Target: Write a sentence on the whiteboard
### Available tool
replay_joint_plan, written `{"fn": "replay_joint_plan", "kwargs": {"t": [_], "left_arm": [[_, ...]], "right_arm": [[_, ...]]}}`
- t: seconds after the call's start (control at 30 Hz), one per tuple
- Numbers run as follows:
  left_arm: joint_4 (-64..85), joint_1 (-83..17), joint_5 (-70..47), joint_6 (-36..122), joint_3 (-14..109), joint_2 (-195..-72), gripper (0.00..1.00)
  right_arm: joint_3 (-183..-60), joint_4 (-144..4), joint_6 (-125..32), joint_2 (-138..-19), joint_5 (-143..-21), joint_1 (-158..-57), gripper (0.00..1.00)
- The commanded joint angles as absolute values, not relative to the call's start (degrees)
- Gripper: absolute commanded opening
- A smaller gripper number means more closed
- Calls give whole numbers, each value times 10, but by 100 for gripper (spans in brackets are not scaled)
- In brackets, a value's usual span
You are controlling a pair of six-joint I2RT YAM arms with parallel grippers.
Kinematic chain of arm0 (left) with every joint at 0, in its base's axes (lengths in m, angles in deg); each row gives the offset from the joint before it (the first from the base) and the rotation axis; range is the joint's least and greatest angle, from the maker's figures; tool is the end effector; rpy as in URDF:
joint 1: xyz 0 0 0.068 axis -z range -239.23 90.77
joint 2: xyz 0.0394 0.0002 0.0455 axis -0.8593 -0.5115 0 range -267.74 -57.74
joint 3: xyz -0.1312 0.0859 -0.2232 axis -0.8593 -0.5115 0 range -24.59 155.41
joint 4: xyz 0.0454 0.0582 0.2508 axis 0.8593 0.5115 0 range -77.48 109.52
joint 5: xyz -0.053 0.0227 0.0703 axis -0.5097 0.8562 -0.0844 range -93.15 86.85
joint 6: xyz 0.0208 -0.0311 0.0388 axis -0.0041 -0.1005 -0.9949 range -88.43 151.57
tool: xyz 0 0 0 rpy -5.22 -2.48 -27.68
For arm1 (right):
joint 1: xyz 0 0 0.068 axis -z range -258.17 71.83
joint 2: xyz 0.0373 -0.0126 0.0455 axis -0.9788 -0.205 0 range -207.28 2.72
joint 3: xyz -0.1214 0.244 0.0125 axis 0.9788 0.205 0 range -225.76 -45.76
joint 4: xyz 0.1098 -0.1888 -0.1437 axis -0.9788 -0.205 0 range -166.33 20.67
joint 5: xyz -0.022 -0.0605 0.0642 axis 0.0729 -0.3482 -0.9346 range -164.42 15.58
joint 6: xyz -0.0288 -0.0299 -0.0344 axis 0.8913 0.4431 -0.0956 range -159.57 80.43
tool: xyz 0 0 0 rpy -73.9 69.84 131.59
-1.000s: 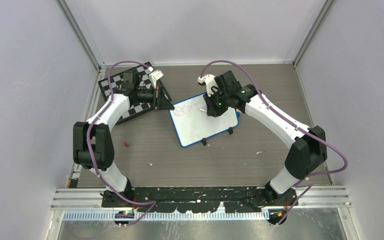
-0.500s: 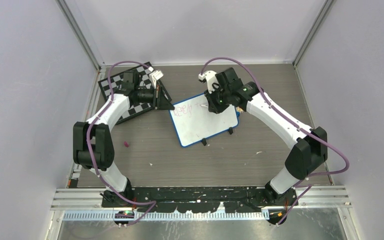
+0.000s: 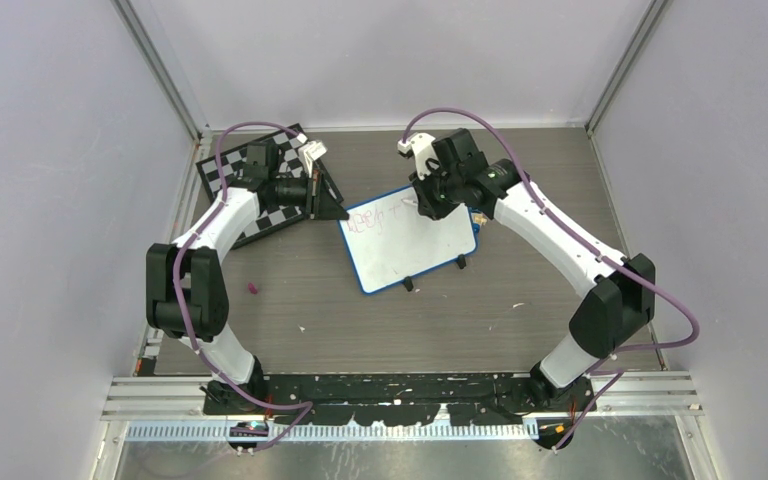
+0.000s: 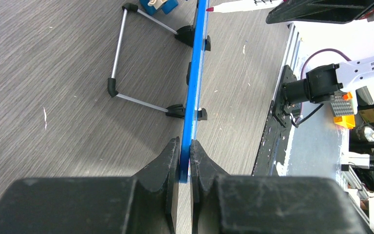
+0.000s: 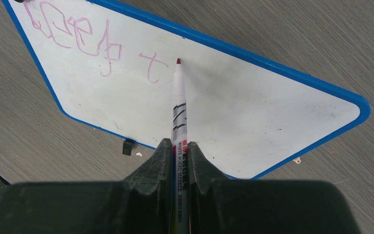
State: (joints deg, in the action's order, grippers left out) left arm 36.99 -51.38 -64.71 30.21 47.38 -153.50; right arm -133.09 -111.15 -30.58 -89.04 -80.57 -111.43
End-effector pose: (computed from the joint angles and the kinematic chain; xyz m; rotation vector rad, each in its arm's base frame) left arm 0.3478 -0.0795 0.2644 0.6607 2.1079 -1.3275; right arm 0.2928 0.1966 0.3392 -0.9119 2.2171 0.3280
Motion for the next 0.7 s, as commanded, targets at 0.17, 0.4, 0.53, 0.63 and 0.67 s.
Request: {"fn": "replay_joint_plan", "kwargs": {"t": [0.17, 0.4, 0.53, 0.63, 0.67], "left_arm": [[381, -510, -645, 295, 482, -1538, 2], [382, -509, -646, 295, 483, -1536, 2], [382, -509, -646, 295, 483, -1535, 2], [382, -509, -647, 296, 483, -1536, 2], [382, -509, -646, 296, 484, -1536, 2]], "right_arm": [[-1304, -1078, -306, -874, -792, -1113, 0], [-1271, -1079, -315, -856, -805, -1113, 0], [-1268, -1083, -314, -856, -810, -1113, 0], [-1275, -1084, -314, -856, -811, -1114, 0], [-1279, -1083, -314, -857, -810, -1113, 0]]}}
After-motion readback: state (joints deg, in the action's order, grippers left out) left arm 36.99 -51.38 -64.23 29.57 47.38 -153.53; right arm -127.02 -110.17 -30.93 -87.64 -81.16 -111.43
